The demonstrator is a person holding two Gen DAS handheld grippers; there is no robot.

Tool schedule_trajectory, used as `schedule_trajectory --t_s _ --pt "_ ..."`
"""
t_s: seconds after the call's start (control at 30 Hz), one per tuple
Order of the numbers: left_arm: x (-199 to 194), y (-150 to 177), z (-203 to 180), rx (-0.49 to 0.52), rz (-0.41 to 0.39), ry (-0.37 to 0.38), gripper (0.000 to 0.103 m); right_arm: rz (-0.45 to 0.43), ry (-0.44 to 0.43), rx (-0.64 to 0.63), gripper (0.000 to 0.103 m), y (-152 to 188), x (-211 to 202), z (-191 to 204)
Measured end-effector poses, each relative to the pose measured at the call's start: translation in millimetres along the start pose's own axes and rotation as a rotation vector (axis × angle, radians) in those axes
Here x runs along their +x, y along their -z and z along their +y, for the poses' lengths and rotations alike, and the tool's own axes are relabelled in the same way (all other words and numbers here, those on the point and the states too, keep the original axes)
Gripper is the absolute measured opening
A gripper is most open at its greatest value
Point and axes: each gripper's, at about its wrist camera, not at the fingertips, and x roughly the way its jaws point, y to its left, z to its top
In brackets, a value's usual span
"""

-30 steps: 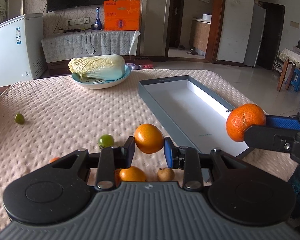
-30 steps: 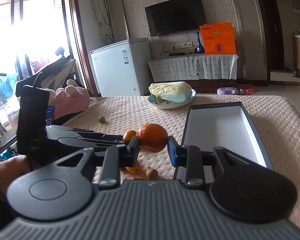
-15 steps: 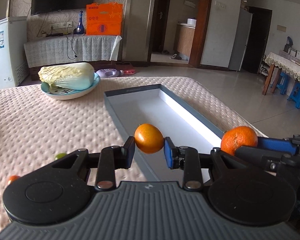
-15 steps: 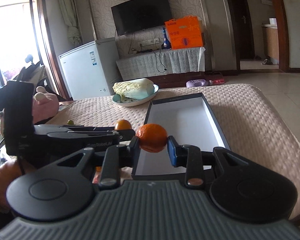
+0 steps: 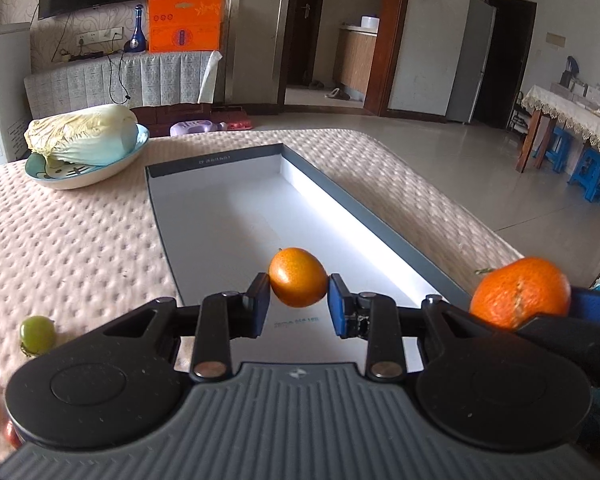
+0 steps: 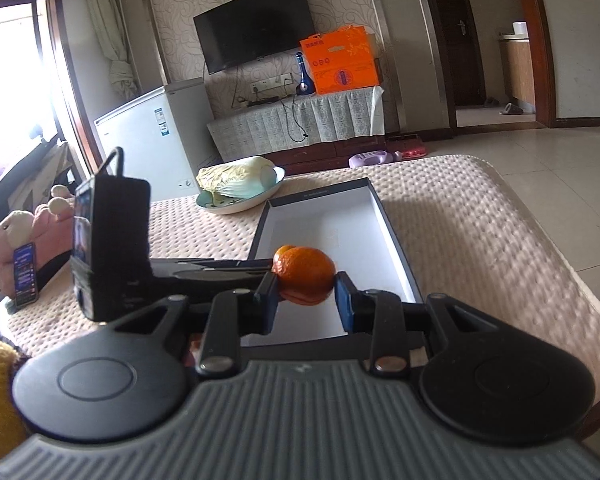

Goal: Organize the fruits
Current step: 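Open the left tool to drop the tomato into the box, then lower the mandarin into the box and open the right tool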

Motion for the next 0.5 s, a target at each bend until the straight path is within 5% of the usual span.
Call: schedule_trajectory --t_s 0.2,0.3,0.5 --pt "11 0 -2 0.007 0.006 -0.006 0.038 -0.001 0.016 0.011 0.034 1 2 -6" --pt "5 0 -5 0.022 -0.011 -0.008 0.054 -0.010 0.033 0.024 0.034 1 3 -10" --pt "-16 -3 6 0.012 -0.060 -0.006 0.058 -0.020 0.061 0.069 0.034 -3 18 -16"
